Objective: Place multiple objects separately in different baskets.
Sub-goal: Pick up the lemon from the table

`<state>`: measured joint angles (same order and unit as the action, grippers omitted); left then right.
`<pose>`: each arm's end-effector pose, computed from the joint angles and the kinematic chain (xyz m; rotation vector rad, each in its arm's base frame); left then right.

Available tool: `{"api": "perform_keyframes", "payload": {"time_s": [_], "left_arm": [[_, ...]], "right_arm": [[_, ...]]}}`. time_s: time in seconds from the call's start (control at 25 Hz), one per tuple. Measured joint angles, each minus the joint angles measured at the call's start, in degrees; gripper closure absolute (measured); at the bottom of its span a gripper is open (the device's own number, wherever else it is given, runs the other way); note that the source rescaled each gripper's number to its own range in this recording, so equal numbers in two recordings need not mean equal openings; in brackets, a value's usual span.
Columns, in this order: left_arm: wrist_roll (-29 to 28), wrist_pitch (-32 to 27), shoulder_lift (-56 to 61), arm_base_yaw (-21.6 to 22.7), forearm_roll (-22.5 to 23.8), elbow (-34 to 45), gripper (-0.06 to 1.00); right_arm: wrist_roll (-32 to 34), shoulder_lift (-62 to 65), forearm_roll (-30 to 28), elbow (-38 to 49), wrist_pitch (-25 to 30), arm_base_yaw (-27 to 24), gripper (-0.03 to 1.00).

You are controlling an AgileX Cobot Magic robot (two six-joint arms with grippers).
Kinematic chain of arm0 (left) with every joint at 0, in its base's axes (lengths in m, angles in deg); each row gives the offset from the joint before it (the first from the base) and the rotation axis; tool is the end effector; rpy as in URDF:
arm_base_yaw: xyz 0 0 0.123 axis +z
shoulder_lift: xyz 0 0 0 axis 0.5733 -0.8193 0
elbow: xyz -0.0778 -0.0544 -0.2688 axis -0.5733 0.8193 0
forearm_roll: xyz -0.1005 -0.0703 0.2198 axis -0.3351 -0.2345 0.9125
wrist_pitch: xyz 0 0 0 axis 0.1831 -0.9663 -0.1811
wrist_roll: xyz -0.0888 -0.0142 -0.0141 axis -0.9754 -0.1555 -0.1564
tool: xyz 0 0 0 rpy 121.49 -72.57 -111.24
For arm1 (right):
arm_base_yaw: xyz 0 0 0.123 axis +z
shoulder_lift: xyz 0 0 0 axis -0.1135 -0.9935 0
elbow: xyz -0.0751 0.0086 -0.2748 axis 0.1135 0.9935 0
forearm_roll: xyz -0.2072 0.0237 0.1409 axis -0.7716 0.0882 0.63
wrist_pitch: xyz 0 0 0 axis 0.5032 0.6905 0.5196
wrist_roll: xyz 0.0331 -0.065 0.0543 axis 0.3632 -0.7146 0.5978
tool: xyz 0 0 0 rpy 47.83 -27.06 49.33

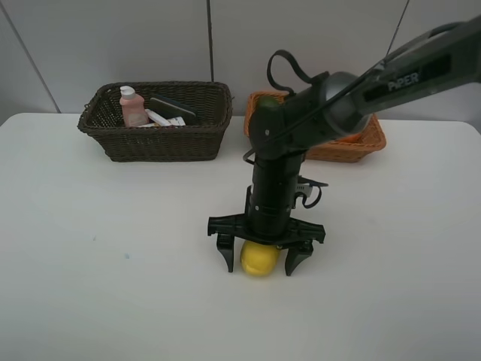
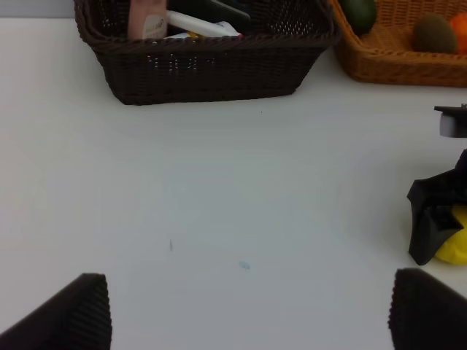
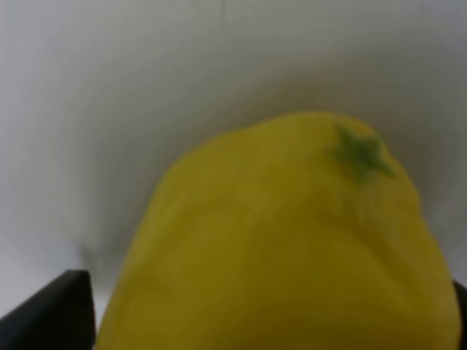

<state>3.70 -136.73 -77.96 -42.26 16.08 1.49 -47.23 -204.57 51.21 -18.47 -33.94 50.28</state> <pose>-0.0089 -0.0128 0.2833 0.1223 1.9998 -0.3011 0.2527 0.2585 0.0902 0.0211 -2.9390 0.0170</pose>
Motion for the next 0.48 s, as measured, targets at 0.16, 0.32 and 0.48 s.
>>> {"api": "perform_keyframes", "payload": {"time_s": [0.16, 0.32, 0.48], "left_arm": [[0.0, 0.0, 0.0, 0.0, 0.0, 0.0, -0.06], [0.0, 0.0, 0.0, 0.0, 0.0, 0.0, -0.06], [0.0, 0.0, 0.0, 0.0, 0.0, 0.0, -0.06]], "right_arm": [[-0.05, -0.19, -0.81, 0.0, 0.95, 0.0, 0.85], [-2.1, -0.3, -0.75, 0.0, 1.22, 0.0, 0.86], [-4.82, -0.13, -0.58, 0.0, 1.51, 0.0, 0.86]]}}
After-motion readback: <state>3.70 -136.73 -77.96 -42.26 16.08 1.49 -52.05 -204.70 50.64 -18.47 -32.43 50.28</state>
